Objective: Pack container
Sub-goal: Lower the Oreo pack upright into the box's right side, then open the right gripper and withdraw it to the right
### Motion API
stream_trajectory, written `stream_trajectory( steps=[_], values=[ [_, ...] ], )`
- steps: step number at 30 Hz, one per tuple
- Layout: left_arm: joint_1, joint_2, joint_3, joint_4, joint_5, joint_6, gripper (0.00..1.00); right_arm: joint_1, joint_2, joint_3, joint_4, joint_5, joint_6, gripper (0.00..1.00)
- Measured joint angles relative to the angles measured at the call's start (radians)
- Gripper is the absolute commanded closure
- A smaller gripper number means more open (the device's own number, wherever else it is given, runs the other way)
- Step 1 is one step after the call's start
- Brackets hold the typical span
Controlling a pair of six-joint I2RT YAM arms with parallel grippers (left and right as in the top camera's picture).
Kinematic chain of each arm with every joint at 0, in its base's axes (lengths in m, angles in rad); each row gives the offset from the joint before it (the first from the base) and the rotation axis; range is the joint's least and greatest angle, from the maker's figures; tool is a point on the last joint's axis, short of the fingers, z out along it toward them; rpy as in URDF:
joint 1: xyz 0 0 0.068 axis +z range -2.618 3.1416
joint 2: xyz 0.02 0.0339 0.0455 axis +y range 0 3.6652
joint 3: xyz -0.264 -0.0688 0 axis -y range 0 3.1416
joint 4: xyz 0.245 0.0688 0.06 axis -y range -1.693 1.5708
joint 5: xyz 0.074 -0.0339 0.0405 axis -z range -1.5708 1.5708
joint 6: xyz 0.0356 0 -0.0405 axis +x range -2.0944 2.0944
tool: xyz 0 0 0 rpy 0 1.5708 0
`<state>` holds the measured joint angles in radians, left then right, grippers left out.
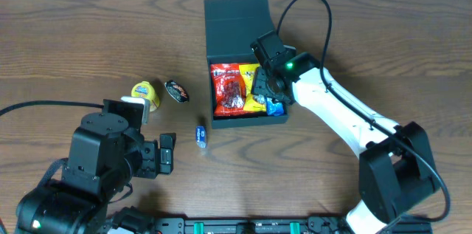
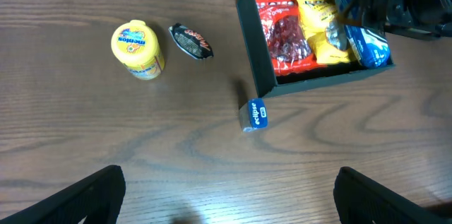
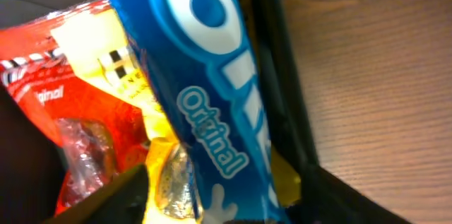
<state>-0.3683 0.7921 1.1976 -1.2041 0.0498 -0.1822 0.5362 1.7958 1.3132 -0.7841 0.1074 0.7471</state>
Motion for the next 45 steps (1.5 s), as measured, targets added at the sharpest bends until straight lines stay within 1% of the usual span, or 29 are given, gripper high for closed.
stream_trajectory(
  steps=[4,5,6,10,15,18,21,26,31,45],
  values=[
    [0.0,0.0,0.0,0.0,0.0,0.0,0.05,0.006,-0.023,0.0,-0.005,-0.002,-0.015,0.07],
    [0.0,0.0,0.0,0.0,0.0,0.0,0.05,0.006,-0.047,0.0,-0.005,-0.002,-0.02,0.03],
    [0.0,0.0,0.0,0.0,0.0,0.0,0.05,0.006,-0.073,0.0,-0.004,-0.002,-0.023,0.01],
    [0.0,0.0,0.0,0.0,0.0,0.0,0.05,0.006,-0.215,0.01,0.02,-0.031,-0.052,0.01],
    [0.0,0.0,0.0,0.005,-0.001,0.0,0.05,0.006,-0.275,0.023,0.092,-0.162,-0.16,0.01],
    [0.0,0.0,0.0,0.007,-0.001,0.0,0.05,0.006,-0.246,0.023,0.147,-0.272,-0.252,0.01],
    [0.0,0.0,0.0,0.007,-0.001,0.0,0.05,0.006,-0.191,0.024,0.175,-0.369,-0.309,0.01],
    [0.0,0.003,0.0,0.007,-0.001,0.0,0.05,0.006,-0.062,0.024,0.164,-0.452,-0.332,0.01],
    [0.0,0.004,0.0,0.007,-0.001,0.0,0.05,0.006,-0.003,0.024,0.13,-0.463,-0.335,0.01],
    [0.0,0.005,0.0,0.007,-0.001,0.0,0.05,0.006,-0.003,0.024,0.065,-0.288,-0.339,0.01]
  ],
)
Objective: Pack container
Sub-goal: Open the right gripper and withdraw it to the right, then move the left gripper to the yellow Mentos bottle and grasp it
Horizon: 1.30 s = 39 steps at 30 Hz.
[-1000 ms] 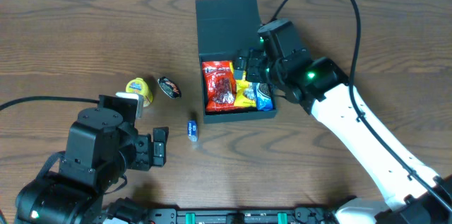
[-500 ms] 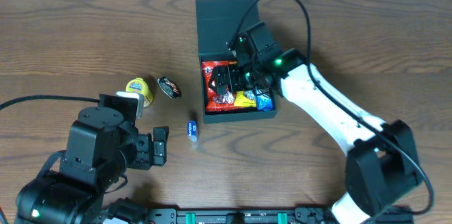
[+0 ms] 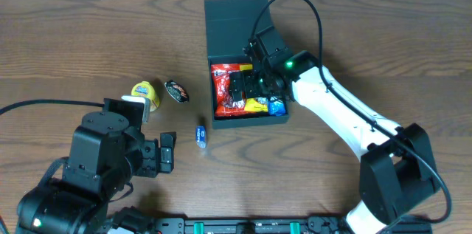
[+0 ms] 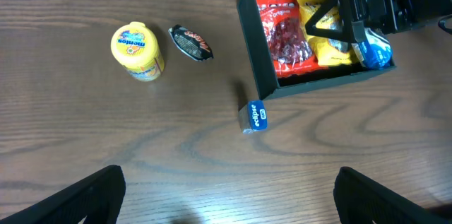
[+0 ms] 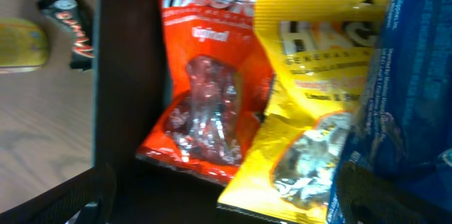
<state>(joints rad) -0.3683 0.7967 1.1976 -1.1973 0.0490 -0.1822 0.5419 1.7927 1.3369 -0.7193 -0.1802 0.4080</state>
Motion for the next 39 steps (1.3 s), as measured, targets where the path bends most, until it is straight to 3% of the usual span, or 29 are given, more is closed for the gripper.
stream_trajectory(
  steps=[15,21,28,33,39],
  values=[
    [0.0,0.0,0.0,0.0,-0.006,0.0,0.05,0.0,-0.015,0.0,0.007,0.055,-0.001,0.01],
    [0.0,0.0,0.0,-0.001,-0.098,-0.001,0.05,-0.002,-0.298,0.003,-0.077,0.066,-0.025,0.01],
    [0.019,0.041,-0.011,0.005,-0.22,-0.043,0.05,-0.06,-0.503,0.005,-0.346,0.317,-0.016,0.01],
    [0.019,0.06,-0.229,0.14,-0.275,-0.135,0.05,-0.085,-0.605,0.005,-0.389,0.434,-0.015,0.01],
    [0.019,0.076,-0.468,0.406,-0.307,-0.25,0.05,-0.085,-0.681,0.005,-0.425,0.468,-0.039,0.01]
  ],
)
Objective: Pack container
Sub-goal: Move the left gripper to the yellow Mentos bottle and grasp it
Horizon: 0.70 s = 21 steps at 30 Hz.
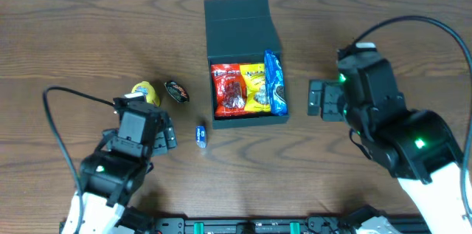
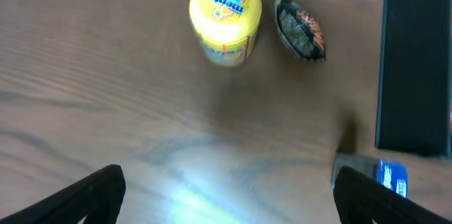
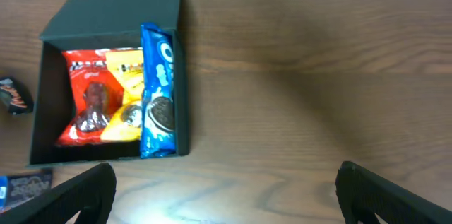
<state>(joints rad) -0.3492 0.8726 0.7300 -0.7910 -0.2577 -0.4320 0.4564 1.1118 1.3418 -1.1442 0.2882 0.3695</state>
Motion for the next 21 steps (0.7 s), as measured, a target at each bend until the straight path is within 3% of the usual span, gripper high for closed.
stream_trajectory(
  steps=[7,21],
  values=[
    [0.001,0.092,-0.152,0.275,-0.116,-0.048,0.05,0.0,0.001,0.0,-0.033,0.006,-0.039,0.01],
    [0.128,0.493,-0.172,0.654,-0.16,-0.044,0.05,0.0,0.001,0.0,-0.025,0.032,-0.053,0.01]
  ],
)
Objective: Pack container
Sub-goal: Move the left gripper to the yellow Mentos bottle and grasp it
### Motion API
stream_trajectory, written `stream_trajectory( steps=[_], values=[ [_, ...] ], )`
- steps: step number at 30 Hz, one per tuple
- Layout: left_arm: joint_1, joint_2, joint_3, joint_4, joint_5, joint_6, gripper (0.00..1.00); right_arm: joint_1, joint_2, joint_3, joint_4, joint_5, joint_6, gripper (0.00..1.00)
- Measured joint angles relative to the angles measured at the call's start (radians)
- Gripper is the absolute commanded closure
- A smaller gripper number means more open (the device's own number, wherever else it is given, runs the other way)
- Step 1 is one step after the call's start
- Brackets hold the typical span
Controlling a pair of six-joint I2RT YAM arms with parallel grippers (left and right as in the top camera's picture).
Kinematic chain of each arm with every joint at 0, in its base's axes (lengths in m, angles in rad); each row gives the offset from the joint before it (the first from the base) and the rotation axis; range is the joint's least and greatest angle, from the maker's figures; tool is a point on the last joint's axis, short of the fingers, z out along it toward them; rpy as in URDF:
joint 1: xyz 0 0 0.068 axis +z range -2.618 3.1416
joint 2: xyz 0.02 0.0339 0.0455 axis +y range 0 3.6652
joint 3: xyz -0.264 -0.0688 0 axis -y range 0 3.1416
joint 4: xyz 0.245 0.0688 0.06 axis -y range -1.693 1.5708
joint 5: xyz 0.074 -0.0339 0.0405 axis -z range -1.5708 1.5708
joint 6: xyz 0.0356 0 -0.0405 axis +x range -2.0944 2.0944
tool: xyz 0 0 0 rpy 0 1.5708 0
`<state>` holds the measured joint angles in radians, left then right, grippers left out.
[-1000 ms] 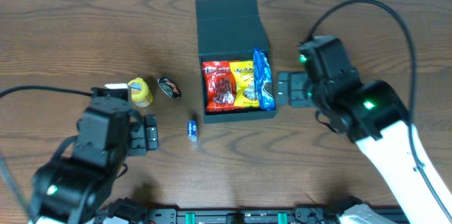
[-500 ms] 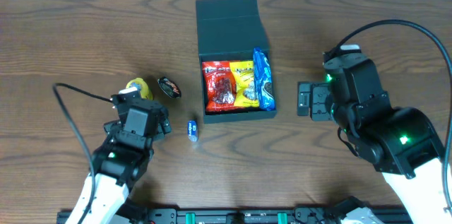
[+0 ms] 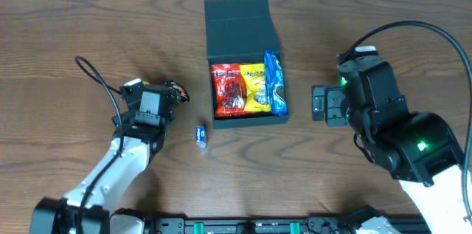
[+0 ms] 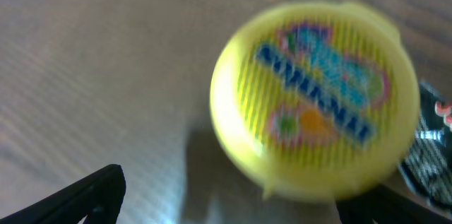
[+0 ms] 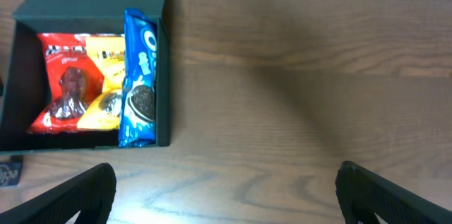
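The black box (image 3: pixel 212 94) stands open in the middle of the table, its lid (image 3: pixel 237 17) folded back. Inside are a red candy bag (image 3: pixel 229 90), a yellow bag (image 3: pixel 254 88) and a blue Oreo pack (image 3: pixel 276 83) along the right wall. My left gripper (image 3: pixel 156 101) hangs open just above the yellow Mentos tub (image 4: pixel 311 97), whose lid fills the left wrist view between the fingers (image 4: pixel 85 196). In the overhead view the tub is hidden under that gripper. My right gripper (image 3: pixel 320 105) is open and empty to the right of the box (image 5: pixel 164 75).
A dark candy wrapper (image 3: pixel 179 89) lies just right of the tub, showing at the edge of the left wrist view as the wrapper (image 4: pixel 434 153). A small blue gum pack (image 3: pixel 200 134) lies near the box's front left corner.
My left gripper was short of the yellow tub, which stood far ahead in its view; now it is right over the tub. The right gripper has barely shifted.
My right gripper had the Oreo pack between its fingers at the box's right side. Then it was open inside the box, the pack by the wall. Later it was out, right of the box, while the left arm had gone toward the tub, now under it.
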<state>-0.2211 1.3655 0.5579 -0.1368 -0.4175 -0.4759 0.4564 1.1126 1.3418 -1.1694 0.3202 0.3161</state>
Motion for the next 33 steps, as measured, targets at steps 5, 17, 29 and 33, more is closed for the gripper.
stream_trajectory(
  steps=[5,17,29,33],
  values=[
    [0.037,0.06,-0.002,0.144,0.067,0.058,0.05,0.0,0.0,0.0,0.006,0.009,-0.005,0.01],
    [0.061,0.154,-0.002,0.257,0.101,0.088,0.05,0.0,0.0,0.0,0.017,0.013,-0.007,0.01],
    [0.084,0.174,-0.002,0.302,0.106,0.129,0.3,0.0,0.0,0.0,0.029,0.013,-0.007,0.01],
    [0.084,0.174,-0.002,0.302,0.106,0.136,0.39,0.0,0.0,0.0,0.029,0.013,-0.007,0.01]
  ],
)
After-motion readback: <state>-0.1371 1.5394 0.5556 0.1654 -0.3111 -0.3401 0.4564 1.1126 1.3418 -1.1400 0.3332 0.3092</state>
